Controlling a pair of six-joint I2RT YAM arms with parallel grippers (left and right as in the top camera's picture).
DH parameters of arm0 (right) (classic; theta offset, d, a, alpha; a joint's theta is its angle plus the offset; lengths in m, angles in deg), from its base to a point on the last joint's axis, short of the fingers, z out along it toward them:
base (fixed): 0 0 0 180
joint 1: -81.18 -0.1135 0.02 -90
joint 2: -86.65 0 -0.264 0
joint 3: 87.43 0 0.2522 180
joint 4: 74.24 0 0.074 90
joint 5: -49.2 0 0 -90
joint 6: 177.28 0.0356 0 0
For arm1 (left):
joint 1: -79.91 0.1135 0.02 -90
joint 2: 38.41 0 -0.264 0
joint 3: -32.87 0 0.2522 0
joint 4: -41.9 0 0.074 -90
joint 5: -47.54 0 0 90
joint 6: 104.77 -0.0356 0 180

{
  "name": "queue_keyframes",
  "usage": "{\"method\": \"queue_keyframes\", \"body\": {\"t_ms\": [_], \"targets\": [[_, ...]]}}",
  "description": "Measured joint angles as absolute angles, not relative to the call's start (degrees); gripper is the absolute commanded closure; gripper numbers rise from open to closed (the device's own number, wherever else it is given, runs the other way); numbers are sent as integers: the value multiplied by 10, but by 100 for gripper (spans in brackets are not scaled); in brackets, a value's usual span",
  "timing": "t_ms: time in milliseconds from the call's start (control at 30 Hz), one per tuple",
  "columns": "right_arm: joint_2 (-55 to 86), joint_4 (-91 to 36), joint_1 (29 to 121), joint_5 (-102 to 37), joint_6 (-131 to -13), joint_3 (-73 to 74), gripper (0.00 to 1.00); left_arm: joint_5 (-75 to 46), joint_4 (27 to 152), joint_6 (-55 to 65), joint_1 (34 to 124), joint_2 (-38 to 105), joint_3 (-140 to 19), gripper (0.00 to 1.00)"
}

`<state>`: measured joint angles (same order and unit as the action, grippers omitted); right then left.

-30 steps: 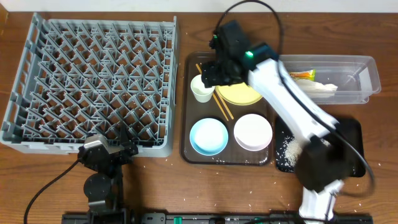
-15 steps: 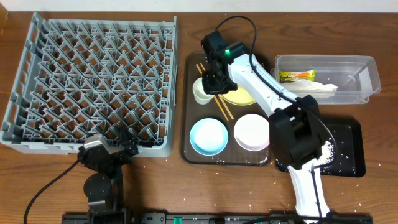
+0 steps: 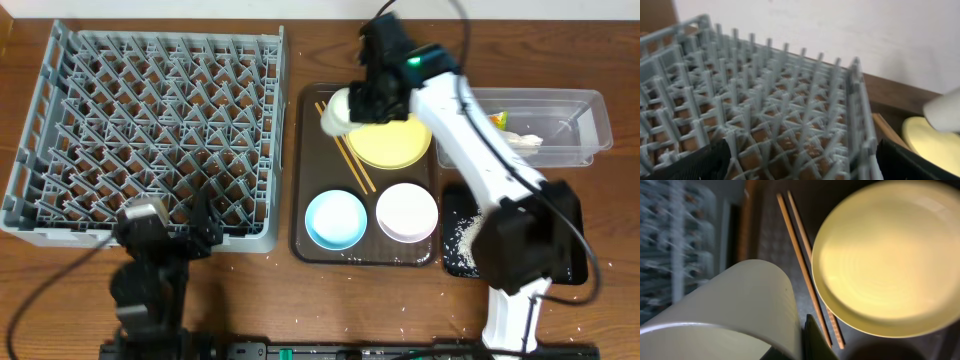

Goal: Sort waste into correct bins and load items into the dishwasher
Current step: 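Grasp the white paper cup with right gripper and lift it, then hand the paper cup from right gripper to left gripper over the rack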

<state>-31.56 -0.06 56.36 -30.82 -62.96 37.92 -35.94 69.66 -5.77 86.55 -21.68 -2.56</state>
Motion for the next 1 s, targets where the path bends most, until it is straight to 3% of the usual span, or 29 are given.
{"method": "queue_keyframes", "body": {"t_ms": [200, 367, 567, 733, 1000], "targets": [[-257, -2, 584, -287, -635, 384, 99, -273, 786, -45, 865, 2, -224, 7], [-253, -12, 587, -238, -636, 387, 99, -125, 814, -20, 865, 184, -350, 7], [-257, -42, 594, -149, -637, 387, 99, 73, 762, 177, 865, 321, -365, 7], [-287, -111, 595, 7, -651, 376, 99, 209, 762, 354, 865, 398, -365, 7], [-323, -217, 594, 198, -665, 283, 99, 304, 762, 411, 865, 436, -365, 7]]}}
